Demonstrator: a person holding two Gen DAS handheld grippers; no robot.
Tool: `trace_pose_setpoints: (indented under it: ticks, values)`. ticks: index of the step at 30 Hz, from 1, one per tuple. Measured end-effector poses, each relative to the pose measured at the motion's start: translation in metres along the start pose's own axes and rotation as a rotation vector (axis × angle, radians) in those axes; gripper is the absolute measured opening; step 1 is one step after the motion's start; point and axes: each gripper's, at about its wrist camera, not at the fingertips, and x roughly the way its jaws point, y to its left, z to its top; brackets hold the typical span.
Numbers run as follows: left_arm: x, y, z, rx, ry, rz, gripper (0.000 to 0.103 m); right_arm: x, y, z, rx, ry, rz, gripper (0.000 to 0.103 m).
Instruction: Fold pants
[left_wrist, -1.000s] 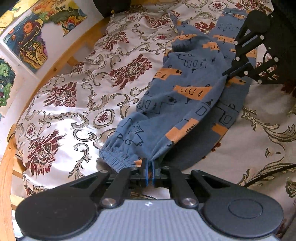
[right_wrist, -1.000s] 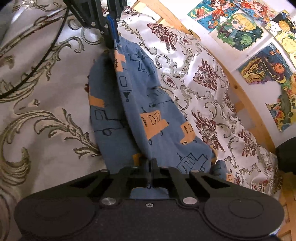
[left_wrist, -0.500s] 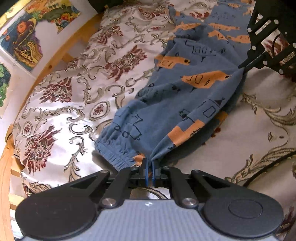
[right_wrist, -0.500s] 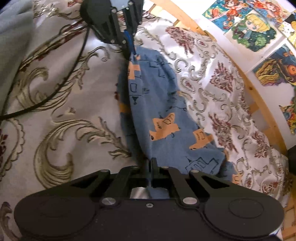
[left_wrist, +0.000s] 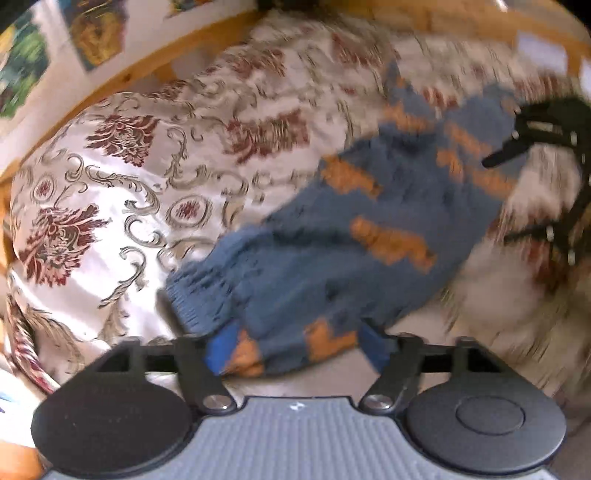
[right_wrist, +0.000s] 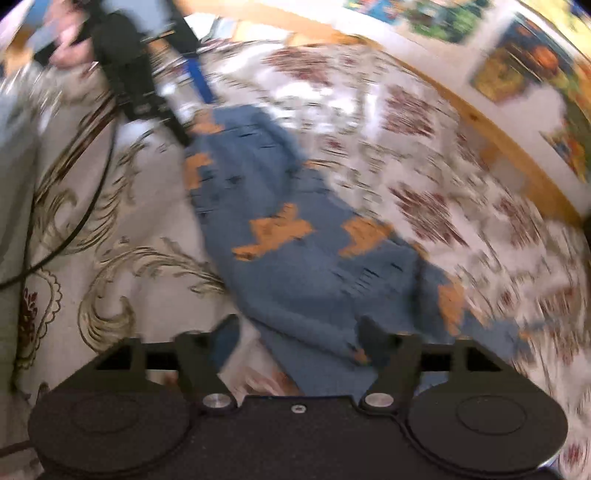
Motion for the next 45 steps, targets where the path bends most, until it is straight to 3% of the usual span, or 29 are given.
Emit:
trace_pose_setpoints:
  ticks: [5, 10, 15, 17, 19, 21, 24, 28, 32, 35, 37, 39, 40, 45]
  values:
    - [0.0, -0.056, 0.034, -0.071, -0.08, -0.015, 0.088, -0.027, -0.065, -0.03, 0.241, 0.004, 0.011, 0.099]
    - [0.027, -0.123, 0.06, -0.059, -0.103, -0.022, 0.087, -0.035, -0.112, -0.062, 0.386, 0.006, -0.026, 0.099]
    - [0.069, -0.164, 0.08, -0.064, -0.047, -0.007, 0.069, -0.018, -0.165, -0.08, 0.476, -0.008, -0.017, 0.097]
    - [0.084, -0.168, 0.083, -0.097, -0.024, 0.002, 0.06, -0.004, -0.19, -0.085, 0.541, -0.007, -0.002, 0.091]
    - [0.095, -0.167, 0.08, -0.119, -0.002, -0.015, 0.041, 0.014, -0.215, -0.088, 0.621, -0.002, 0.031, 0.082]
    - [0.105, -0.163, 0.076, -0.145, 0.024, -0.052, 0.033, 0.028, -0.237, -0.092, 0.709, -0.012, 0.063, 0.072]
    - [0.107, -0.154, 0.074, -0.164, 0.012, -0.062, 0.015, 0.045, -0.266, -0.091, 0.803, -0.032, 0.073, 0.062]
    - [0.108, -0.143, 0.076, -0.217, 0.01, -0.088, 0.008, 0.064, -0.292, -0.074, 0.809, -0.056, 0.036, 0.054]
    - [0.108, -0.134, 0.077, -0.264, 0.013, -0.127, 0.006, 0.088, -0.314, -0.057, 0.848, -0.027, 0.005, 0.052]
    - [0.105, -0.127, 0.077, -0.303, 0.01, -0.155, 0.006, 0.102, -0.33, -0.053, 0.912, -0.002, -0.034, 0.052]
    - [0.104, -0.124, 0.076, -0.322, 0.007, -0.17, 0.005, 0.106, -0.342, -0.055, 0.987, -0.012, -0.01, 0.051]
    - [0.102, -0.122, 0.077, -0.332, 0.0, -0.178, 0.005, 0.11, -0.349, -0.056, 1.041, -0.002, 0.0, 0.026]
    - [0.101, -0.12, 0.077, -0.34, -0.002, -0.183, 0.004, 0.111, -0.351, -0.056, 1.05, 0.016, -0.009, 0.003]
    - [0.098, -0.107, 0.077, -0.411, -0.006, -0.223, 0.003, 0.096, -0.349, -0.057, 1.055, 0.021, -0.049, 0.002]
